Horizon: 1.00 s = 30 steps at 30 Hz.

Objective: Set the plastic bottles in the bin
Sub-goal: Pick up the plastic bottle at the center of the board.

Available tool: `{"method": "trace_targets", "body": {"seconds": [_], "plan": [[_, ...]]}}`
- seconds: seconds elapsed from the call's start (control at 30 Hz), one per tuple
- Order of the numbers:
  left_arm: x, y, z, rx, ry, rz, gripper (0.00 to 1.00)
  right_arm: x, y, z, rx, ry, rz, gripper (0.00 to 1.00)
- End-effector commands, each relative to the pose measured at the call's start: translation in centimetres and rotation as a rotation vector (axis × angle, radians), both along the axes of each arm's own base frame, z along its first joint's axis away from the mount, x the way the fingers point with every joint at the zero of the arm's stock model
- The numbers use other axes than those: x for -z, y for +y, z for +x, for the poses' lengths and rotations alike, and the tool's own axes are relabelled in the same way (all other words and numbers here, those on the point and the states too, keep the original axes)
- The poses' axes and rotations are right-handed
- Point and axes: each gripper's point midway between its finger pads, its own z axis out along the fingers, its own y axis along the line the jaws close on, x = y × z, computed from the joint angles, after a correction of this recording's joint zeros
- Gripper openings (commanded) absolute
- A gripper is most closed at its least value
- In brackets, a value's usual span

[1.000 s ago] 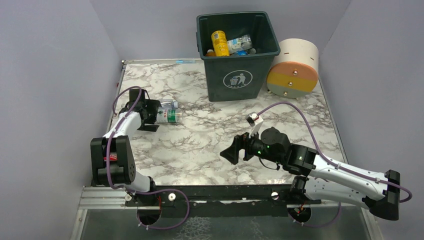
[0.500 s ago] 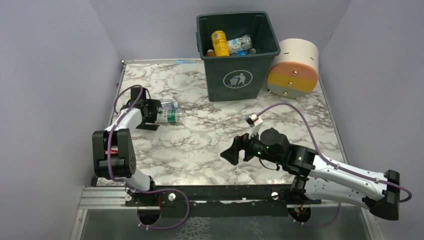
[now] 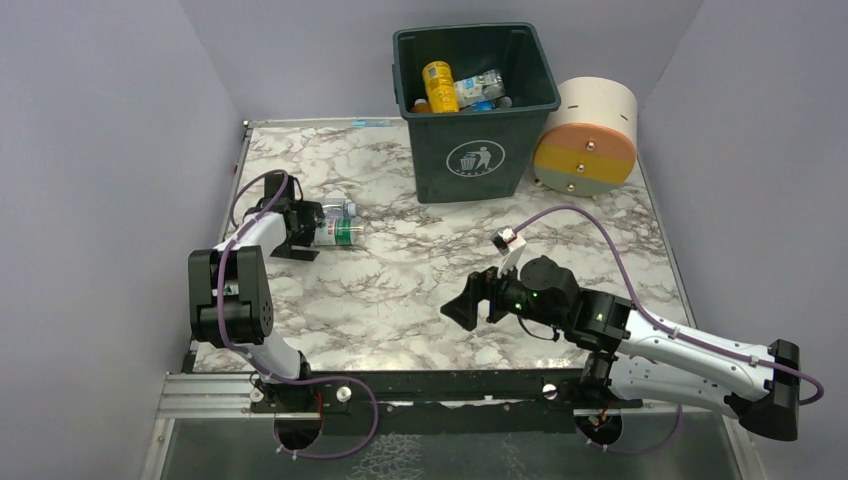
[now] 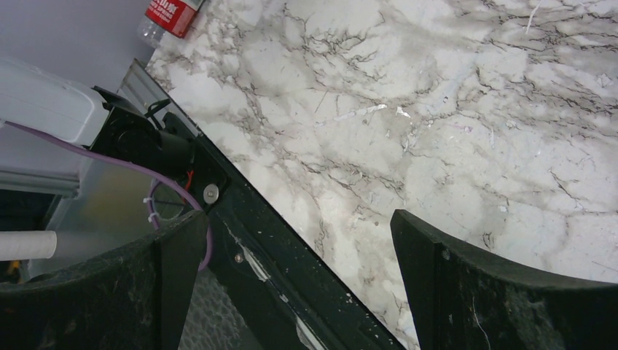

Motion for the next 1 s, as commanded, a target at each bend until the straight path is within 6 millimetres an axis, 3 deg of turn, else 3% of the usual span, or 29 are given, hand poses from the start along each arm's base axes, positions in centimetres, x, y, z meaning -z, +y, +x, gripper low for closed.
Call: {"method": "trace_targets", "body": {"seconds": [0.0, 0.23, 0.47, 0.63, 0.97], "plan": [[0.2, 0.5, 0.0, -0.033, 0.026, 0.007, 0.89, -0.1, 0.0, 0.1, 0.01, -0.007, 0.012, 1.0], [0.7, 0.5, 0.0, -0.027, 0.034, 0.004, 0.89, -0.1, 0.1, 0.2, 0.01, -0.007, 0.011, 1.0], [0.8, 0.3, -0.3, -0.013, 0.029, 0.002, 0.79, -0.1, 0.1, 0.1, 0.01, -0.006, 0.013, 1.0], [0.9, -0.1, -0.9, 0.0, 0.019, -0.011, 0.67, 0.0, 0.1, 0.1, 0.009, -0.004, 0.014, 1.0], [-0.3, -1.2, -3.1, 0.099, -0.022, -0.02, 0.64, 0.1, 0.1, -0.1, 0.004, 0.004, 0.021, 1.0]]}}
